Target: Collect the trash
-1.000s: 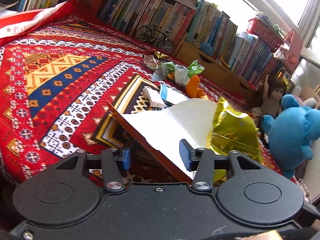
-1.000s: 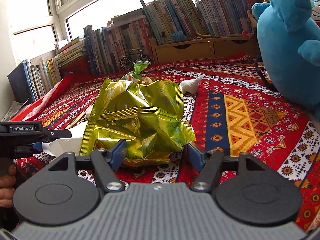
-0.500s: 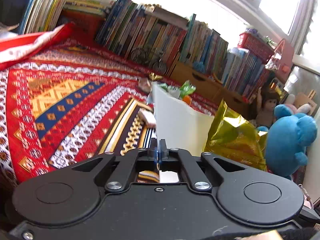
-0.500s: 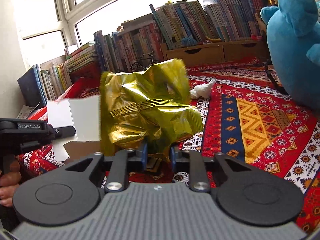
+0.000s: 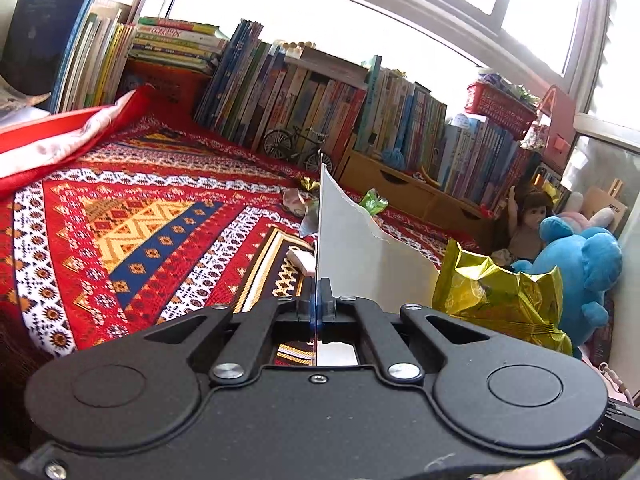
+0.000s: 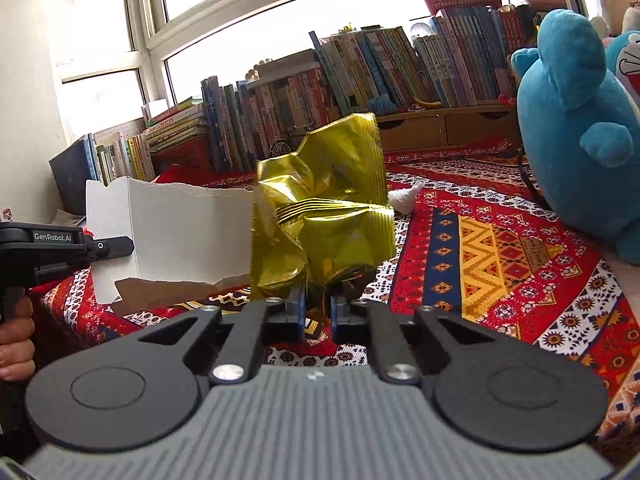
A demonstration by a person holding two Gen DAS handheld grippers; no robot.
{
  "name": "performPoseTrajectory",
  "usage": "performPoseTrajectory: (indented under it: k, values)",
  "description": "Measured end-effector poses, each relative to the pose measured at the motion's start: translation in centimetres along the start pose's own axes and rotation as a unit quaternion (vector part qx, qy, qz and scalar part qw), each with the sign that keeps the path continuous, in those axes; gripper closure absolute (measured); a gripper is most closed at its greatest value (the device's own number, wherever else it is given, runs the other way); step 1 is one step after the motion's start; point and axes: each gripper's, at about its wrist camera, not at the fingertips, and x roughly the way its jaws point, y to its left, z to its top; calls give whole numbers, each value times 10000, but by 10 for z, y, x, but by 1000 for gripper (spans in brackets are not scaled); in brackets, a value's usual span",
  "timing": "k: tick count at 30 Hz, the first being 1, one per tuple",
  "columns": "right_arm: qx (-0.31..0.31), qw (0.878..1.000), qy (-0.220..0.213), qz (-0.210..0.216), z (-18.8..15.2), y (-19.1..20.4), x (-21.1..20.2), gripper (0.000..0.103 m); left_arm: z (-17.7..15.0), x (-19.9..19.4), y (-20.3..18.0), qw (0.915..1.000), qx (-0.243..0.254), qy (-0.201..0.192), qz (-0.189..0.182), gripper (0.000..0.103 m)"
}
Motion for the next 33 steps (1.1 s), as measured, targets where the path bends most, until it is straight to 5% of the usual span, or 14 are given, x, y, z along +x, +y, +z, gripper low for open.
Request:
performPoseTrajectory:
  k: [18,33]
  values:
    - [-191,9995,-191,187,-4,12,-47,91,9,-60,-2,9996,110,-145,-223,103]
    - [-503,9979,73,407,-33,36,-99,92,-22,-130,1,9988,465,61,-154,103]
